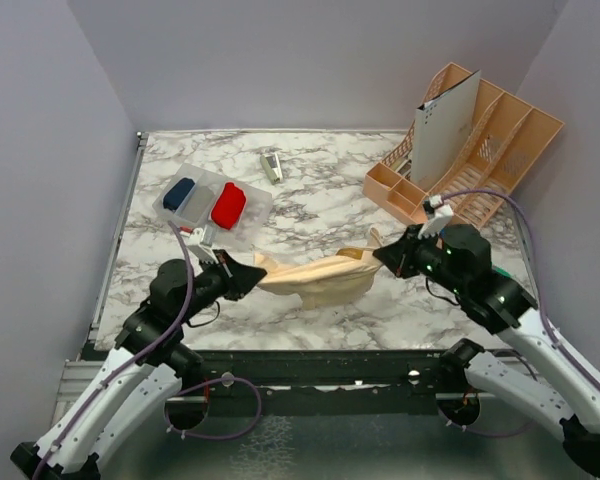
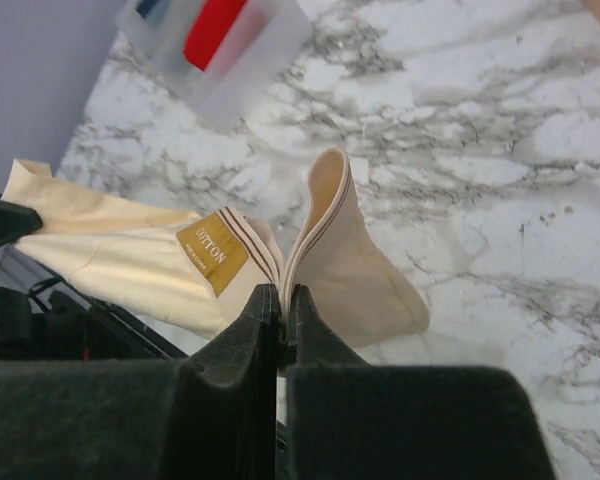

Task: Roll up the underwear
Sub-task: Flatten out the underwear at the center of the board.

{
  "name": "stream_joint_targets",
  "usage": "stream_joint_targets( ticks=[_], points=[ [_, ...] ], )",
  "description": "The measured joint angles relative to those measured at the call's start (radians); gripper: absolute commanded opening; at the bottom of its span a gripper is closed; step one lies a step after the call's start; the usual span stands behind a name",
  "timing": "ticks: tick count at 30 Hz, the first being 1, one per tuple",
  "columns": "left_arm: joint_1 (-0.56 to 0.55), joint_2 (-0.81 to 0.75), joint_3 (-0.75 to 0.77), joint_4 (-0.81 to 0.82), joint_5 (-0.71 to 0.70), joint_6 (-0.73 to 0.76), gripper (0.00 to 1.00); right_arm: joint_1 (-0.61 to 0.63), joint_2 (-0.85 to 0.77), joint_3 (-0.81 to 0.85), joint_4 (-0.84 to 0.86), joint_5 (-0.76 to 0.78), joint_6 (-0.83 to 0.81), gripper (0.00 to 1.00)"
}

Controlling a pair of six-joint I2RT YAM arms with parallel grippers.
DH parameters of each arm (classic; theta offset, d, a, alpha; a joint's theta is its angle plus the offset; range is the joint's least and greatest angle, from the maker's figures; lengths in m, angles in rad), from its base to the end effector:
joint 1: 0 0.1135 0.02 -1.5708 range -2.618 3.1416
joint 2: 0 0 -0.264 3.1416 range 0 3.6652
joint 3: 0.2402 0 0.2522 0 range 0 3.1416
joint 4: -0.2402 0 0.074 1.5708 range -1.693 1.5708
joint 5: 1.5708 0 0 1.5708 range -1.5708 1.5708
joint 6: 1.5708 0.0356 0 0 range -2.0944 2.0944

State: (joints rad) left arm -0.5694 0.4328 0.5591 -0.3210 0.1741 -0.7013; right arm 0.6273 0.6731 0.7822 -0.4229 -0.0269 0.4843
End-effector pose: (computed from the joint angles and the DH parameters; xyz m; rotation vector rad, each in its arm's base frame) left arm 0.1001 -0.0714 0.2935 0.0107 1.8912 -1.0528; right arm 0.1248 0.0916 0.3306 -0.1592 1.9551 0.7746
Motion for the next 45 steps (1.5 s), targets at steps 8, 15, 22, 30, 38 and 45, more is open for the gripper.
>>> stream_joint_targets(
  ticks=[8, 15, 22, 30, 38, 45],
  points=[
    [-0.006, 0.081, -0.238, -0.039, 0.068, -0.192, 0.99, 0.0, 0.54, 0.135, -0.077, 0.097, -0.009, 0.1],
    [-0.087, 0.174, -0.227, -0.037, 0.048, -0.23, 0.99, 0.0, 0.715, 0.177, -0.13, 0.113, -0.078, 0.15],
    [-0.092, 0.363, -0.113, 0.058, -0.041, -0.171, 0.99, 0.0, 0.55, 0.098, -0.126, 0.108, -0.112, 0.17],
    [-0.092, 0.671, -0.004, 0.113, -0.061, 0.0, 0.99, 0.0, 0.668, 0.089, -0.143, 0.13, -0.083, 0.55],
    [-0.091, 1.073, 0.426, 0.18, 0.032, 0.253, 0.81, -0.026, 0.558, 0.018, -0.126, 0.2, -0.003, 0.71],
    [-0.083, 1.321, 0.574, 0.102, 0.063, 0.361, 0.7, -0.189, 0.479, -0.032, -0.045, 0.139, 0.02, 0.71]
  ],
)
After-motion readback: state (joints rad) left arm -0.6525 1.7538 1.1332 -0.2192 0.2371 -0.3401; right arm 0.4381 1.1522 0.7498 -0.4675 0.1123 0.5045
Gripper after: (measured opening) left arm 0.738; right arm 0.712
